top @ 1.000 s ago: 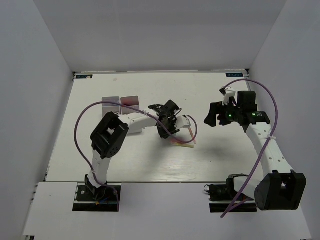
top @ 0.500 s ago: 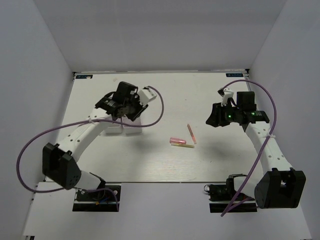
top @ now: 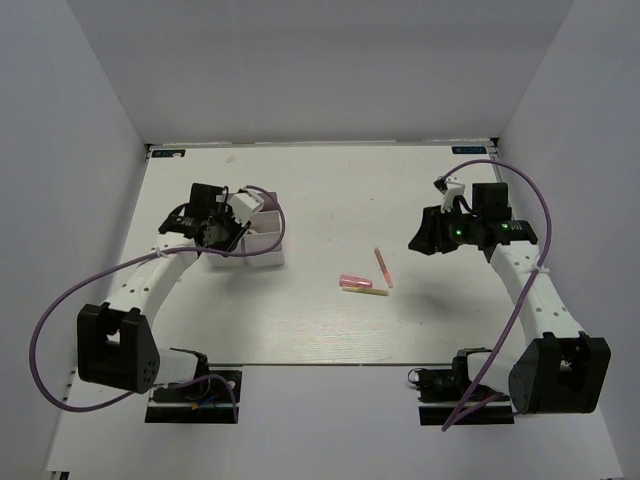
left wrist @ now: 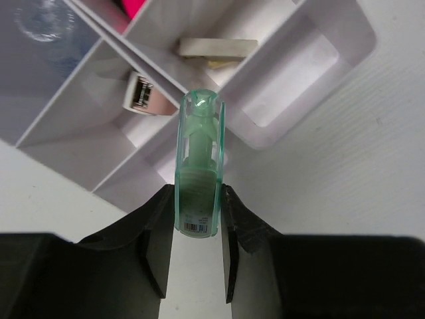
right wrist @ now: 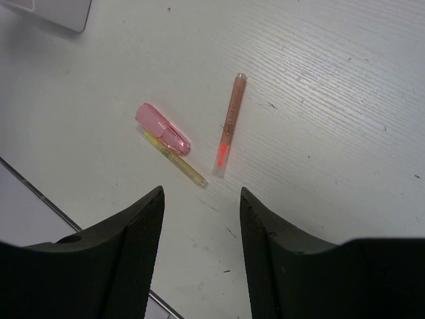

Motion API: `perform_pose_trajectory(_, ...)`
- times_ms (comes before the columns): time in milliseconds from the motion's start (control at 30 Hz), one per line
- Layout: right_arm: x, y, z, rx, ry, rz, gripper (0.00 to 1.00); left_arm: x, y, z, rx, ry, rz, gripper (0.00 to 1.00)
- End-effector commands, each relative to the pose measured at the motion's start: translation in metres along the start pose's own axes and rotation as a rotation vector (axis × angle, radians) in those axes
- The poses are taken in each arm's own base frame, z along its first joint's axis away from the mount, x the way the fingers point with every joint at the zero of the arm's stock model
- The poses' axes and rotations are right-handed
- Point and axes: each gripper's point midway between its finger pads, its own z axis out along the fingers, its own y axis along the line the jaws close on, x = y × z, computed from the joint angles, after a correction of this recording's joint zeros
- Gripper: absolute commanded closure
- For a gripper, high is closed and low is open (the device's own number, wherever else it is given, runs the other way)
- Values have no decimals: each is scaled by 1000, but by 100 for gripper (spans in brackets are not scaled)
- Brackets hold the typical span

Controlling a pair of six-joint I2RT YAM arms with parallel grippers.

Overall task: Sort the stationery into containers
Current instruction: Place the stationery into the container

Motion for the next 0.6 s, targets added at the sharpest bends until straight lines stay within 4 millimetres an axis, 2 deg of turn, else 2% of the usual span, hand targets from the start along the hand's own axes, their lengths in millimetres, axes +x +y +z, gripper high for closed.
perform_pose_trajectory(0,-5,5,-1,-31,-7,4,47,-22,16,-7,-50,-94,24,100)
perform_pose_trajectory(233,-4,5,0,-37,-4,10,45,-17,30,0,-100,-35,74,100)
perform_pose_trajectory(567,-2,8,1,-56,7,18,43,-7,49,-3,-189,-28,75,100)
